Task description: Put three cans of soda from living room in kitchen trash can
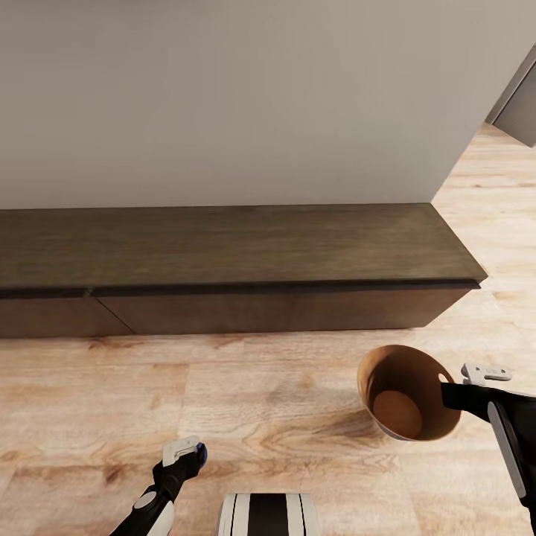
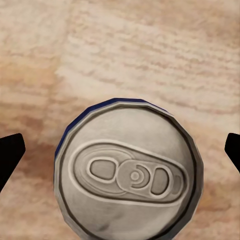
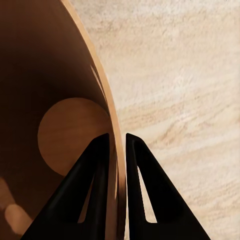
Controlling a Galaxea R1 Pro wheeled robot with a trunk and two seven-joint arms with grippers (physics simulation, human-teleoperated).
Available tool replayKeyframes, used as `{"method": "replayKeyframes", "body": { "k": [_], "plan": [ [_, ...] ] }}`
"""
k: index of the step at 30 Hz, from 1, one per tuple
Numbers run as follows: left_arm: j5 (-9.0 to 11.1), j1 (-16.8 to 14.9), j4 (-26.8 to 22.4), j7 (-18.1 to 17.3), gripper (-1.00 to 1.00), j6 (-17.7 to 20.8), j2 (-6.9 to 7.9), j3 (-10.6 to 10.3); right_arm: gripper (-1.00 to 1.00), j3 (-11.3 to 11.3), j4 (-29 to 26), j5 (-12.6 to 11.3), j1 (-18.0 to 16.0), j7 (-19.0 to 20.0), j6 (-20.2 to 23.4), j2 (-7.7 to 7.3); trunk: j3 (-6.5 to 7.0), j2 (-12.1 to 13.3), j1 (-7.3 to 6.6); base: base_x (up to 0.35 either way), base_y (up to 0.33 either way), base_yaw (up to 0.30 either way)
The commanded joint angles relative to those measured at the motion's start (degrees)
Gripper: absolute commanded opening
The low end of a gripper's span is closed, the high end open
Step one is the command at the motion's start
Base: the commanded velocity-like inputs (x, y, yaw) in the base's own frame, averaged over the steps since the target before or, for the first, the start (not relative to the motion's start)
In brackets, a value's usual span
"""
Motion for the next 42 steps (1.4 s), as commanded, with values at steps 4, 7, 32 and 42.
{"method": "replayKeyframes", "body": {
  "k": [4,7,32,42],
  "plan": [
    [0.0,0.0,0.0,0.0,1.00,0.0,0.00,0.0,-1.00,0.0,0.0,-0.4,0.0,0.3,-1.5,-0.05,0.00,0.0,0.00,0.000,0.000,0.000],
    [0.0,0.0,0.0,0.0,1.00,0.0,0.00,0.0,-1.00,0.0,0.0,-0.4,0.0,0.3,-2.4,-0.07,0.00,0.0,0.00,0.000,0.000,0.000],
    [0.0,0.0,0.0,0.0,1.00,0.0,0.00,0.0,-1.00,0.0,-0.1,-0.4,-0.3,0.4,-2.7,-0.09,-0.36,-0.8,0.44,0.000,0.000,0.000],
    [0.0,0.0,0.1,0.0,1.00,0.0,0.00,0.0,-1.00,0.0,-0.1,-0.4,-0.3,0.3,-2.7,-0.09,-1.12,-2.0,1.12,0.000,0.000,0.000]
  ]
}}
